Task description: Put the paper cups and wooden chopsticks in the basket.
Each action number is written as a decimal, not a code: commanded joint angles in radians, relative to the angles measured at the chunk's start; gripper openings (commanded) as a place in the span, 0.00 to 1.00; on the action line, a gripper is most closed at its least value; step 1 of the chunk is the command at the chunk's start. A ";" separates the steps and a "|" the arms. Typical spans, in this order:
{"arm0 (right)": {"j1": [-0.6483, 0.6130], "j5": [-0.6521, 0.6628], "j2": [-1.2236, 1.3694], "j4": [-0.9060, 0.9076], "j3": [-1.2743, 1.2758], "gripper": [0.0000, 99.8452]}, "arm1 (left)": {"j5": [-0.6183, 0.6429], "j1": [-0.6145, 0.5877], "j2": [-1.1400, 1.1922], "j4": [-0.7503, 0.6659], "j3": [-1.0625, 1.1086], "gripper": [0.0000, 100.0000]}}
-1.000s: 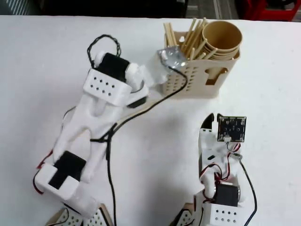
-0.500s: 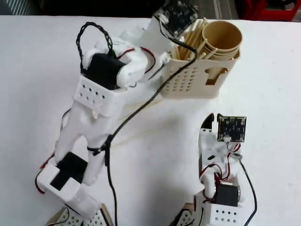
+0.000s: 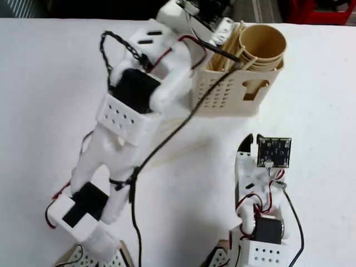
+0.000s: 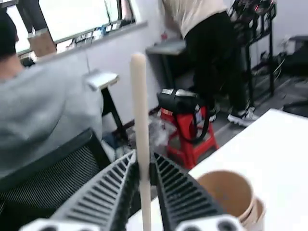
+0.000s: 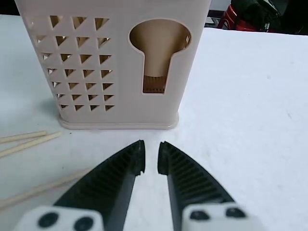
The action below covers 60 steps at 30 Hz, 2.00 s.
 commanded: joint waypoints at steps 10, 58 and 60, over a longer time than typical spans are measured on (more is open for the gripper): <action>0.001 0.009 -0.008 -0.022 -0.006 0.06 | 0.014 0.064 0.151 -0.078 -0.040 0.02; -0.004 0.009 -0.008 -0.022 -0.003 0.07 | -0.143 -0.079 0.197 0.941 -0.140 0.22; -0.005 0.009 -0.008 -0.022 -0.003 0.07 | -0.201 -0.074 0.114 0.937 -0.025 0.22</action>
